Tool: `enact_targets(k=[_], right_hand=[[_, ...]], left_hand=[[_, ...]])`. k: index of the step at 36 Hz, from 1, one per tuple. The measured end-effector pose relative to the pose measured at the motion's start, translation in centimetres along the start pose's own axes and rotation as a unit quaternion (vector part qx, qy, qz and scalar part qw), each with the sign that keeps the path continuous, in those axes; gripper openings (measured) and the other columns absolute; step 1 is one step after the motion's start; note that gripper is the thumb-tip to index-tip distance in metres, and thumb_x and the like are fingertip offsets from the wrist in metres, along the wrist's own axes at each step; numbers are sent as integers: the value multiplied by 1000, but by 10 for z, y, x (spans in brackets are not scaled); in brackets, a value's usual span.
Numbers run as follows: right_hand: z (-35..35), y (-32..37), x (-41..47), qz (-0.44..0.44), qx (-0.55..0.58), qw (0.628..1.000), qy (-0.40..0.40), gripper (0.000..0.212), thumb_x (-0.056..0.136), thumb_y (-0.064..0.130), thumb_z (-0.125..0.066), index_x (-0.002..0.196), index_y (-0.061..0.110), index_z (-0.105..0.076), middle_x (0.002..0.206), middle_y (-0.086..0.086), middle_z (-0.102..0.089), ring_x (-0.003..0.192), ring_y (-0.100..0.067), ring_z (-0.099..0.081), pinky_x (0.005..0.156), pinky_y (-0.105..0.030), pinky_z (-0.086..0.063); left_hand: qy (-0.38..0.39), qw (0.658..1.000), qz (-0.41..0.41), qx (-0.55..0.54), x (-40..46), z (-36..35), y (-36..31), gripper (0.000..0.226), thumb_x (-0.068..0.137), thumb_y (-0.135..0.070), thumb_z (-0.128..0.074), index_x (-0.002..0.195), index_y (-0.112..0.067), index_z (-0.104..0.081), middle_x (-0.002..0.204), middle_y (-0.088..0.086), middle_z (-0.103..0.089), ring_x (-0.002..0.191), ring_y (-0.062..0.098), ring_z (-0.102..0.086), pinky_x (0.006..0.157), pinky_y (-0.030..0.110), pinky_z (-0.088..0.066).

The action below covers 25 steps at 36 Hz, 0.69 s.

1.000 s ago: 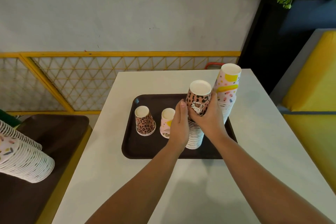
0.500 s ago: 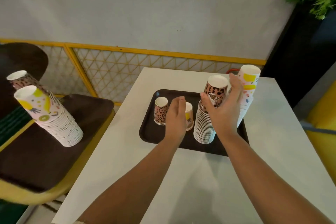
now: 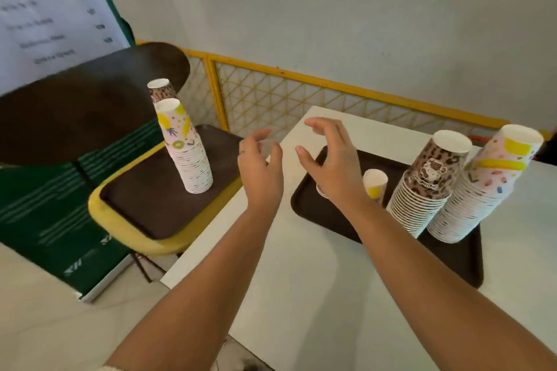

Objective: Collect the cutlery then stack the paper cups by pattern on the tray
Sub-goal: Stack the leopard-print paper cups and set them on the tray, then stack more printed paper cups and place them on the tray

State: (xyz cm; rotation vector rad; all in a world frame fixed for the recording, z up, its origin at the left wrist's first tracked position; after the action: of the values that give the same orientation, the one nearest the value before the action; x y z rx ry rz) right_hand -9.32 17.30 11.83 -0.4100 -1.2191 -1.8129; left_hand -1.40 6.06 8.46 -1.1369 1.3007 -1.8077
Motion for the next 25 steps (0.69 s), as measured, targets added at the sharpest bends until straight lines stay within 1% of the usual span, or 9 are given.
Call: enact_targets(k=[4,8,10,12,13,17,19,21,25], right_hand=[[-39,7,8,-10,28,999,37,40,82,16,-65,120,8,-53,115,-4,-53,105,1,-44,89,-1,-31],[-83,15,17,-20,46,996,72,40,83,17,-65,120,9,-53,117,-4,-53,109,-10,-50,89,-5,-33],[-105,19,22,-26,47,995,86,39,84,17,-65,120,10,-53,118,-5,-53,108,-7,-49,88,-2,-31],[-125,23,27,-34,51,994,86,39,84,16,-65,120,10,-53,118,-4,-53,105,-4,-47,85,3,-30],[-133,24,29,-38,53,994,85,39,83,16,-65,120,11,-53,118,-3,-53,105,-4,-48,85,2,-32],[-179,28,43,-65,58,991,102,40,84,20,-65,121,15,-52,121,0,-51,114,-11,-50,88,-17,-42],[-199,32,53,-67,54,991,101,41,84,21,-65,122,15,-52,122,-1,-51,114,-13,-52,90,-23,-44],[-219,35,63,-72,52,991,99,43,83,21,-65,123,15,-51,122,-1,-50,114,-12,-51,89,-21,-43],[-253,38,79,-91,58,990,94,51,82,22,-67,128,14,-46,126,-2,-47,113,-9,-48,82,-5,-34]], left_hand=[[-44,999,-1,22,23,33,15,34,91,-16,-57,125,-15,-50,124,0,-52,107,10,-46,94,27,-41],[-88,995,13,41,49,67,34,40,90,-17,-58,128,-14,-45,132,2,-46,119,16,-45,104,37,-40],[-98,993,37,48,63,81,47,45,90,-18,-58,132,-16,-41,136,5,-40,126,21,-42,106,41,-40],[-99,992,55,48,78,94,61,49,90,-19,-58,135,-17,-37,140,5,-34,129,24,-39,104,37,-39],[-98,992,60,50,84,99,67,51,90,-18,-59,136,-18,-36,141,5,-33,129,24,-38,101,33,-39],[-64,993,57,76,120,119,90,60,87,-16,-64,139,-15,-33,144,6,-31,130,20,-36,92,18,-33],[-42,993,58,92,137,127,102,69,83,-17,-70,141,-15,-31,145,6,-31,132,19,-33,93,17,-30],[-19,993,60,96,152,132,115,78,79,-20,-75,142,-16,-30,146,6,-30,133,21,-32,96,24,-30],[46,993,62,92,176,135,142,88,74,-25,-79,144,-21,-27,148,5,-29,134,20,-33,103,35,-37]])
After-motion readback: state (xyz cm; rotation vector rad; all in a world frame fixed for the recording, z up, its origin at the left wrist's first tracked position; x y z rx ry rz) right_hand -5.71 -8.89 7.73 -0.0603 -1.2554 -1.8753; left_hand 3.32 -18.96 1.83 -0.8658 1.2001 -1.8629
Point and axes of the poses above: each hand's wrist, its own x-axis towards the middle knuckle, its own z-axis out of the back of the hand, y = z × x, the point moved 6 cm from there along x, towards the middle knuckle
